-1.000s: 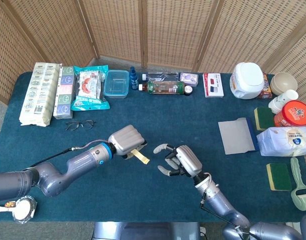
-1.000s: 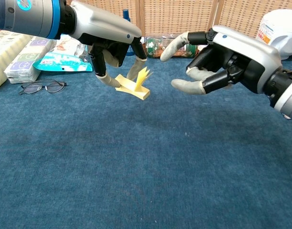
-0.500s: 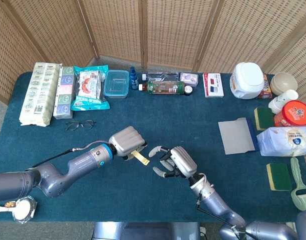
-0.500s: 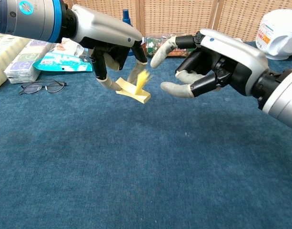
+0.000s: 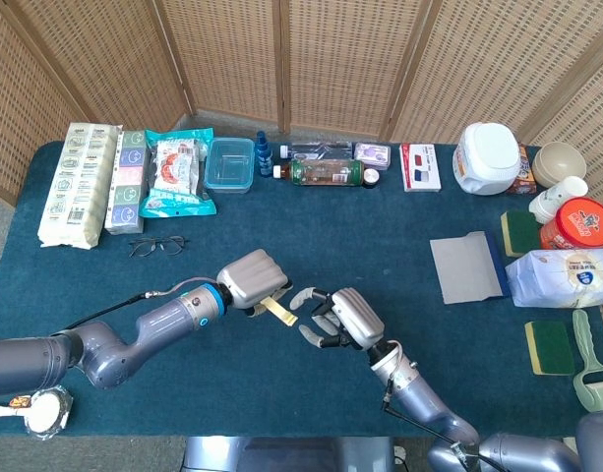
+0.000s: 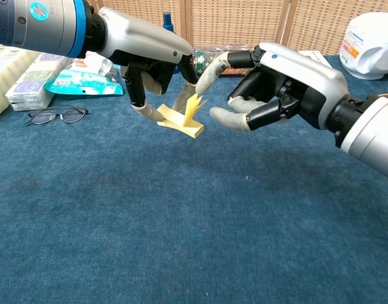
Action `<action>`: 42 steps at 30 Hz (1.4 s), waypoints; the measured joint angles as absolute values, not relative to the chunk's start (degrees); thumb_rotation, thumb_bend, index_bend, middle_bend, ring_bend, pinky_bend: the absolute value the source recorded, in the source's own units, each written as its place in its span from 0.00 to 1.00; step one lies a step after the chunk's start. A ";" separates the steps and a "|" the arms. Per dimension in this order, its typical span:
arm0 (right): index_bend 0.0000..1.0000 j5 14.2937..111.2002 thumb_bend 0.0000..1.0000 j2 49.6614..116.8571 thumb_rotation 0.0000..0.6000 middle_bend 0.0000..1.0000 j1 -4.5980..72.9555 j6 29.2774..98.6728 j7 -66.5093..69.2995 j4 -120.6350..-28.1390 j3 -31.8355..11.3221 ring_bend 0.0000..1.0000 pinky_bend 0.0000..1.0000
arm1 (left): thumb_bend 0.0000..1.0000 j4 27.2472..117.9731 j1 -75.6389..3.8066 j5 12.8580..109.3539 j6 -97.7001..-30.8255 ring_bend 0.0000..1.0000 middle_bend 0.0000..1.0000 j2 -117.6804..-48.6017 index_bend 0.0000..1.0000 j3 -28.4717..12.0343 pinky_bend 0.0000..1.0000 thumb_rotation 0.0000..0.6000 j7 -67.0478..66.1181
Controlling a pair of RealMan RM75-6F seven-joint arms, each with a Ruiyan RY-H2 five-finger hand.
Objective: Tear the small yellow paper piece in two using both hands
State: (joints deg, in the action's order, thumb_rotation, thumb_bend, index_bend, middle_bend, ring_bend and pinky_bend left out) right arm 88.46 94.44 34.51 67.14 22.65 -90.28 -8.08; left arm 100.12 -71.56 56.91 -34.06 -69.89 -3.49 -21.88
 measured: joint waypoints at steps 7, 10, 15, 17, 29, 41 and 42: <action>0.42 88.27 0.40 94.75 1.00 1.00 34.81 66.82 22.56 -90.06 -8.01 1.00 0.98 | 0.40 99.61 -71.98 56.69 -33.94 1.00 1.00 -70.56 0.64 -3.40 0.96 1.00 -21.73; 0.42 88.07 0.40 94.94 1.00 1.00 35.01 66.65 22.54 -89.86 -8.13 1.00 0.98 | 0.40 99.38 -72.23 56.36 -33.89 1.00 1.00 -70.81 0.64 -3.37 0.96 1.00 -21.66; 0.43 87.75 0.40 95.30 1.00 1.00 35.29 66.45 22.47 -89.54 -8.29 1.00 0.98 | 0.40 99.29 -72.58 55.86 -33.84 1.00 1.00 -70.92 0.64 -3.14 0.96 1.00 -21.69; 0.44 87.66 0.40 95.32 1.00 1.00 35.33 66.42 22.39 -89.50 -8.30 1.00 0.98 | 0.40 99.28 -72.63 55.72 -33.89 1.00 1.00 -70.93 0.64 -3.07 0.96 1.00 -21.64; 0.48 87.30 0.40 95.36 1.00 1.00 35.50 66.50 21.64 -90.02 -8.46 1.00 0.98 | 0.40 99.30 -72.74 55.44 -34.30 1.00 1.00 -71.03 0.64 -2.90 0.96 1.00 -21.14; 0.51 86.86 0.40 95.63 1.00 1.00 35.71 66.23 20.91 -90.10 -8.49 1.00 0.98 | 0.40 99.19 -72.90 55.15 -34.36 1.00 1.00 -71.15 0.64 -2.68 0.96 1.00 -20.77; 0.51 86.83 0.40 95.64 1.00 1.00 35.73 66.22 20.83 -90.13 -8.50 1.00 0.98 | 0.40 99.19 -72.94 55.05 -34.38 1.00 1.00 -71.14 0.64 -2.69 0.96 1.00 -20.75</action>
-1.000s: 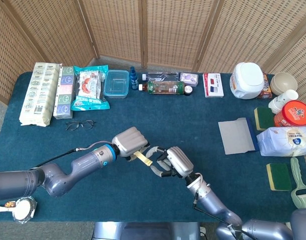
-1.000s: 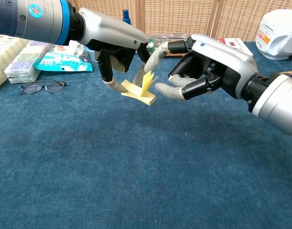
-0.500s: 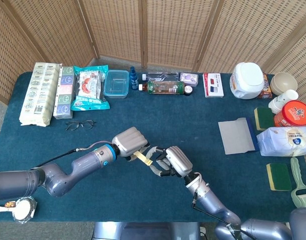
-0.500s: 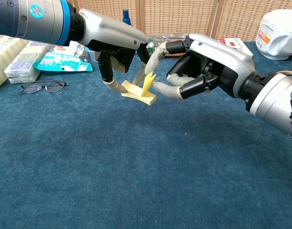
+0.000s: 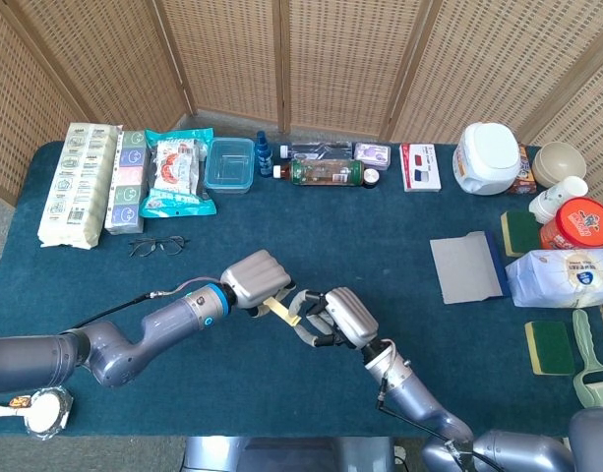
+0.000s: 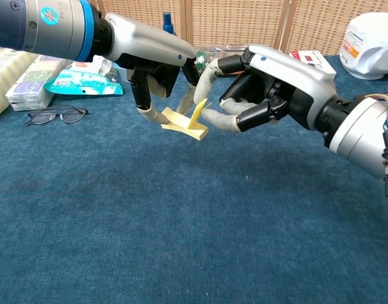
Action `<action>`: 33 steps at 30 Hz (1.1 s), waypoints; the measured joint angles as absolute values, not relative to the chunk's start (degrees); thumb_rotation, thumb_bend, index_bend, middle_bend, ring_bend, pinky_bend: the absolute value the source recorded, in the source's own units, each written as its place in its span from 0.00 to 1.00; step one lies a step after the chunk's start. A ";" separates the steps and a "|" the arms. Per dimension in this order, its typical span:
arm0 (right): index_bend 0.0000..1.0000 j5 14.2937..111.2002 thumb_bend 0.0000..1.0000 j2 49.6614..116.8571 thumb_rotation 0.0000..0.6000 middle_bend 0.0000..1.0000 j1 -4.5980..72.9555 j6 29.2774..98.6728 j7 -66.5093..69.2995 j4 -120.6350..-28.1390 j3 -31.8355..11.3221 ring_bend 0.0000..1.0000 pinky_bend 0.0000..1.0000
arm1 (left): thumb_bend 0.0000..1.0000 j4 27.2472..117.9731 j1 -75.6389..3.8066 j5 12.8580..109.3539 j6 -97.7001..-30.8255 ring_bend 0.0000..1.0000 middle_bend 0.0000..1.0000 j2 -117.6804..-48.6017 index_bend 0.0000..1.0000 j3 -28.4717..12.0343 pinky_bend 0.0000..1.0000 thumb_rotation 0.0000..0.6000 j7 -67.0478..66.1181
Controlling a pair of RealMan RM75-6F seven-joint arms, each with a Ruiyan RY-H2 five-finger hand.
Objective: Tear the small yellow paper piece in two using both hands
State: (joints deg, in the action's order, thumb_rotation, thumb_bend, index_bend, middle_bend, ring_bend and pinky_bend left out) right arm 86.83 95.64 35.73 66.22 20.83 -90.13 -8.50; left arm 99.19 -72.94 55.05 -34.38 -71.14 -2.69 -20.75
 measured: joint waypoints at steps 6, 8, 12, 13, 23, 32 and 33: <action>0.53 86.60 0.41 95.73 1.00 1.00 35.88 66.00 20.39 -90.25 -8.54 1.00 0.98 | 0.40 99.33 -73.20 54.67 -34.39 1.00 1.00 -71.03 0.64 -2.73 0.96 1.00 -20.74; 0.54 86.49 0.41 95.74 1.00 1.00 35.88 65.97 20.31 -90.22 -8.54 1.00 0.98 | 0.40 99.38 -73.26 54.63 -34.40 1.00 1.00 -71.01 0.64 -2.71 0.96 1.00 -20.77; 0.55 86.36 0.41 95.79 1.00 1.00 35.86 65.98 20.22 -90.18 -8.57 1.00 0.98 | 0.40 99.47 -73.39 54.54 -34.35 1.00 1.00 -71.11 0.64 -2.65 0.96 1.00 -20.73; 0.55 86.34 0.41 95.78 1.00 1.00 35.87 65.97 20.18 -90.17 -8.57 1.00 0.98 | 0.40 99.51 -73.42 54.56 -34.32 1.00 1.00 -71.13 0.64 -2.61 0.96 1.00 -20.76; 0.59 86.33 0.43 95.81 1.00 1.00 35.88 66.03 20.18 -90.12 -8.54 1.00 0.98 | 0.40 99.65 -73.64 54.49 -34.50 1.00 1.00 -71.24 0.64 -2.42 0.96 1.00 -20.87; 0.64 86.09 0.45 95.79 1.00 1.00 35.86 65.89 20.04 -90.07 -8.48 1.00 0.98 | 0.40 99.58 -73.62 54.52 -34.69 1.00 1.00 -71.41 0.64 -2.16 0.96 1.00 -20.88; 0.64 86.07 0.46 95.80 1.00 1.00 35.86 65.89 20.03 -90.05 -8.49 1.00 0.98 | 0.40 99.57 -73.59 54.59 -34.72 1.00 1.00 -71.41 0.64 -2.14 0.96 1.00 -20.83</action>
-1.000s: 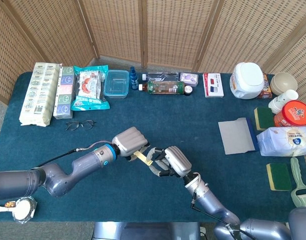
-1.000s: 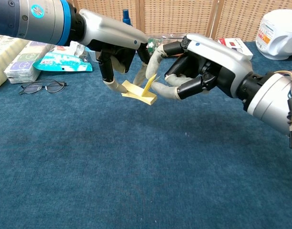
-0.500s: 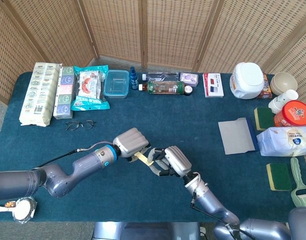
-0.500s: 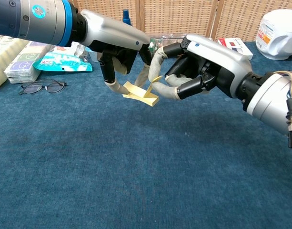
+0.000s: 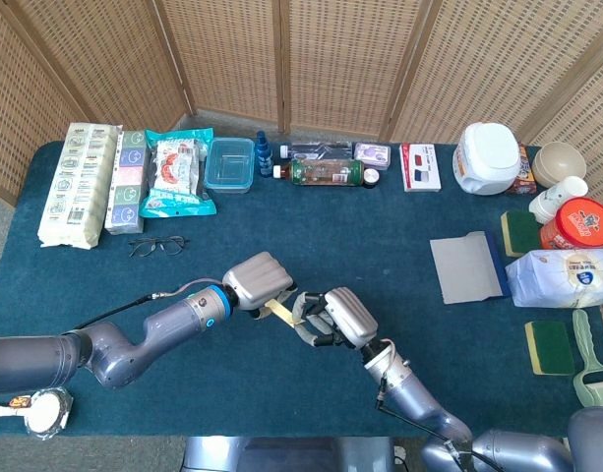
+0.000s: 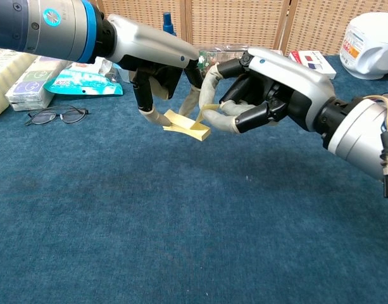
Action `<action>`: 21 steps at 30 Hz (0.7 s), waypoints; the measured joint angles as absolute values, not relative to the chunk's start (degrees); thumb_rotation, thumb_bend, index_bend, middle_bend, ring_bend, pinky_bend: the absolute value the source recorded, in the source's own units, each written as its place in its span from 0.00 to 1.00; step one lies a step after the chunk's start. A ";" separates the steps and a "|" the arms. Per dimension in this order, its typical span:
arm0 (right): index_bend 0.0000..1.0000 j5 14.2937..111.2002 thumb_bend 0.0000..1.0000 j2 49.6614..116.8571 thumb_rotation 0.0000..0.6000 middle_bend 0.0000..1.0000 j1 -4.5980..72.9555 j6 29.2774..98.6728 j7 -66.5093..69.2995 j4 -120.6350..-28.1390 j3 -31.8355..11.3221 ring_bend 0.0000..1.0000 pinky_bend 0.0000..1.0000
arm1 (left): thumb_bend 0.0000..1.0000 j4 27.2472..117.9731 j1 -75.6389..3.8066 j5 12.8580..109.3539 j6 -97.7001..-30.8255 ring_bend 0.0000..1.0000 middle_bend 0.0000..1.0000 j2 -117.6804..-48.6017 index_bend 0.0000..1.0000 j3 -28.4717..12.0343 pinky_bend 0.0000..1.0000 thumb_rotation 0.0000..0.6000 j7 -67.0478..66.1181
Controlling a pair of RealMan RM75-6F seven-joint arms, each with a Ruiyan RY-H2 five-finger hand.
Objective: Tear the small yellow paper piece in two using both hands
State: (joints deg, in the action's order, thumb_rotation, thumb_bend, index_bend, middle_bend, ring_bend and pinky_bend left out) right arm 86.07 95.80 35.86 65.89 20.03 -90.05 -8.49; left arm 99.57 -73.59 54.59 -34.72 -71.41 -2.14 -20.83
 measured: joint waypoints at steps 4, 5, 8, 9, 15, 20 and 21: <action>0.66 85.97 0.46 95.76 1.00 1.00 35.85 65.84 19.96 -89.96 -8.50 1.00 0.98 | 0.40 99.61 -73.34 54.98 -34.82 1.00 1.00 -71.39 0.64 -2.04 0.96 1.00 -20.59; 0.66 85.93 0.47 95.73 1.00 1.00 35.85 65.81 19.99 -89.96 -8.51 1.00 0.98 | 0.40 99.62 -73.27 55.10 -34.83 1.00 1.00 -71.39 0.64 -2.00 0.96 1.00 -20.54; 0.67 85.86 0.47 95.72 1.00 1.00 35.83 65.76 20.00 -89.95 -8.50 1.00 0.98 | 0.40 99.59 -73.05 55.53 -34.86 1.00 1.00 -71.39 0.64 -1.82 0.96 1.00 -20.44; 0.67 85.84 0.47 95.72 1.00 1.00 35.83 65.75 20.04 -89.96 -8.49 1.00 0.98 | 0.40 99.55 -72.95 55.64 -34.87 1.00 1.00 -71.40 0.64 -1.77 0.96 1.00 -20.38; 0.68 85.85 0.47 95.58 1.00 1.00 35.78 65.73 20.08 -90.04 -8.43 1.00 0.98 | 0.40 99.11 -72.51 55.88 -34.94 1.00 1.00 -71.46 0.64 -1.51 0.96 1.00 -20.12; 0.69 85.76 0.47 95.41 1.00 1.00 35.65 65.81 20.20 -90.05 -8.43 1.00 0.98 | 0.40 98.96 -72.18 56.09 -34.92 1.00 1.00 -71.49 0.64 -1.37 0.96 1.00 -19.84; 0.69 85.75 0.47 95.37 1.00 1.00 35.62 65.83 20.23 -90.07 -8.42 1.00 0.98 | 0.40 98.90 -72.08 56.15 -34.92 1.00 1.00 -71.51 0.64 -1.32 0.96 1.00 -19.77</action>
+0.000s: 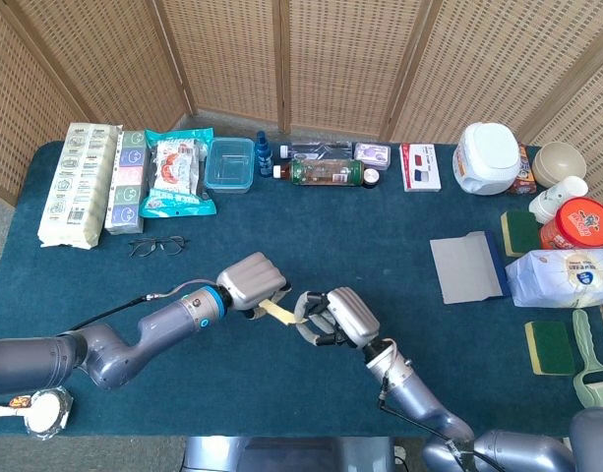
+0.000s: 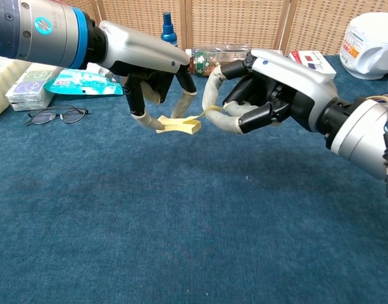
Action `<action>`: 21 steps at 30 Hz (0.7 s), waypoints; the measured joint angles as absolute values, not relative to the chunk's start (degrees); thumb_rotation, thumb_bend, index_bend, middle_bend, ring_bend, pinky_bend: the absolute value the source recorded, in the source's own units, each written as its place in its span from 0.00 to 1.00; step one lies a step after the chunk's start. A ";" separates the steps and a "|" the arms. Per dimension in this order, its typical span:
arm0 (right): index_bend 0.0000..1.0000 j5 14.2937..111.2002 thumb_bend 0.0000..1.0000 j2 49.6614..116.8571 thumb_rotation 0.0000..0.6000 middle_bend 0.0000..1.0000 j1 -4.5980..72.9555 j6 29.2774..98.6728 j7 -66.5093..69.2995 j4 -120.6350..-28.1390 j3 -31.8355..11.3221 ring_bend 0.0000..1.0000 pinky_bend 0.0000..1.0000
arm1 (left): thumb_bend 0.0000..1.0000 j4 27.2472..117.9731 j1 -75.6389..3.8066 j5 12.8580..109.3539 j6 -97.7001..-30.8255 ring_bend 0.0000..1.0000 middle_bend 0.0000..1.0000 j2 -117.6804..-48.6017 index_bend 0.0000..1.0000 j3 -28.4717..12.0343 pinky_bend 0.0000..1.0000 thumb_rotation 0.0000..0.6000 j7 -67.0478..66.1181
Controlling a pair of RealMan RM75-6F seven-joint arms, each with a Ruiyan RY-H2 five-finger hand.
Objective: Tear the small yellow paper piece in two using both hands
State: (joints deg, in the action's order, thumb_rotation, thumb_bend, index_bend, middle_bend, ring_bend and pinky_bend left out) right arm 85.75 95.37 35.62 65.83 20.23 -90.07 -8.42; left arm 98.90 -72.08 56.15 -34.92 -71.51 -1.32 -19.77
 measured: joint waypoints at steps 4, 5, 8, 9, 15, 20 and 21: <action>0.69 85.70 0.47 95.16 1.00 1.00 35.52 65.86 20.28 -90.14 -8.41 1.00 0.98 | 0.40 98.66 -71.68 56.41 -34.88 1.00 1.00 -71.57 0.64 -1.18 0.96 1.00 -19.40; 0.70 85.68 0.47 95.12 1.00 1.00 35.50 65.87 20.25 -90.13 -8.40 1.00 0.98 | 0.40 98.62 -71.59 56.48 -34.87 1.00 1.00 -71.58 0.64 -1.15 0.96 1.00 -19.30; 0.70 85.61 0.47 95.03 1.00 1.00 35.46 65.86 20.20 -90.15 -8.40 1.00 0.98 | 0.40 98.52 -71.26 56.84 -34.88 1.00 1.00 -71.63 0.64 -1.05 0.96 1.00 -19.02; 0.70 85.60 0.47 95.00 1.00 1.00 35.44 65.87 20.18 -90.16 -8.41 1.00 0.98 | 0.40 98.49 -71.11 57.00 -34.86 1.00 1.00 -71.64 0.64 -0.99 0.96 1.00 -18.89; 0.70 85.52 0.47 94.67 1.00 1.00 35.31 65.94 20.17 -90.18 -8.45 1.00 0.98 | 0.40 98.05 -70.37 57.46 -34.79 1.00 1.00 -71.53 0.64 -0.61 0.96 1.00 -18.35; 0.70 85.36 0.47 94.11 1.00 1.00 35.05 66.07 20.27 -90.12 -8.44 1.00 0.98 | 0.40 97.50 -69.48 57.82 -34.83 1.00 1.00 -71.14 0.64 -0.11 0.96 1.00 -17.81; 0.70 85.30 0.47 94.00 1.00 1.00 34.99 66.09 20.31 -90.10 -8.44 1.00 0.98 | 0.40 97.37 -69.24 57.91 -34.84 1.00 1.00 -71.03 0.64 0.03 0.96 1.00 -17.68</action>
State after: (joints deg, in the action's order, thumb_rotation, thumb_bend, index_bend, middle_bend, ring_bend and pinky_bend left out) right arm 85.30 94.00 34.99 66.09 20.31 -90.10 -8.44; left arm 97.37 -69.24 57.91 -34.84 -71.03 0.03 -17.68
